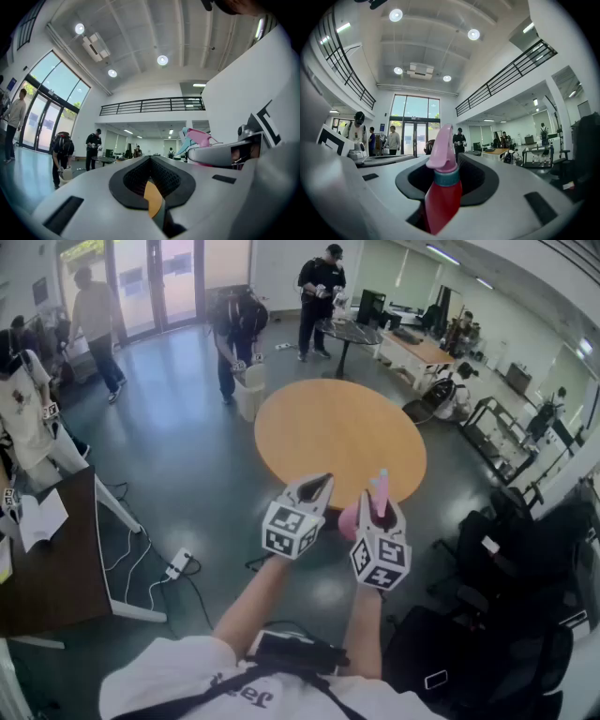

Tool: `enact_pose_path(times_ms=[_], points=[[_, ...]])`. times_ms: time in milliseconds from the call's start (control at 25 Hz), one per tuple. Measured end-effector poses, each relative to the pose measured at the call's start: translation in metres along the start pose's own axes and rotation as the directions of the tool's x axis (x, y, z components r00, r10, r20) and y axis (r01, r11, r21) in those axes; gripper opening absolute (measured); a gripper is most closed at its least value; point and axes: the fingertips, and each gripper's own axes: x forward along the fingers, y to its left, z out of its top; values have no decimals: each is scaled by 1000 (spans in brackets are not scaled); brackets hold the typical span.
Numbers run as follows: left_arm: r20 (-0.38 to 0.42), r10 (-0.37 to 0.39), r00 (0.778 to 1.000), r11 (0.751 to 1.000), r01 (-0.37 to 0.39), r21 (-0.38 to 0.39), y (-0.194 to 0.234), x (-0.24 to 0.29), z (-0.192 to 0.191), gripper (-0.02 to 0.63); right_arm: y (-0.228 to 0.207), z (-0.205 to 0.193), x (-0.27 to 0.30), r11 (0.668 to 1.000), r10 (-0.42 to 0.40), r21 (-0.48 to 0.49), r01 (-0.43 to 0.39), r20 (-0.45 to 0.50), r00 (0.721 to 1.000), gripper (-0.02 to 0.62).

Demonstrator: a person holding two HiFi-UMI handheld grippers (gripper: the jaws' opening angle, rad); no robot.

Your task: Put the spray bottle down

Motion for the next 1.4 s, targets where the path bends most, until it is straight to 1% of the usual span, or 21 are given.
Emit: enact_pose_path(times_ms=[240,440,680,920,1160,1280,1400], points=[[-5,9,1000,1000,-9,-20,2,6,-4,11,-8,1,2,1000,-8,-2,8,-8,1000,154],[-9,-5,1000,999,4,-38,-14,20,-11,11,-24,-1,-4,1000,-13,4,13,-14,1000,155],[-24,-25,999,999,24,-37,-38,35,-25,11,-46,-10,-13,1000,-14,26,14,-5,1000,158],[-47,-19,999,999,16,-48,-38,47,-39,11,-61,-20,-7,999,-16,40,17,-16,1000,158],[-46,-35,998,998,32,-55,-25,91,-47,11,-75,-22,26,999,-17,28,17,-10,1000,158],[-42,7,999,1000,-7,-10,-3,123,-48,11,-84,-24,59,999,-29,13,29,-19,999,158],[10,29,1000,1000,-29,8,26,167,-33,11,-104,-17,108,999,-44,5,44,-16,999,158]])
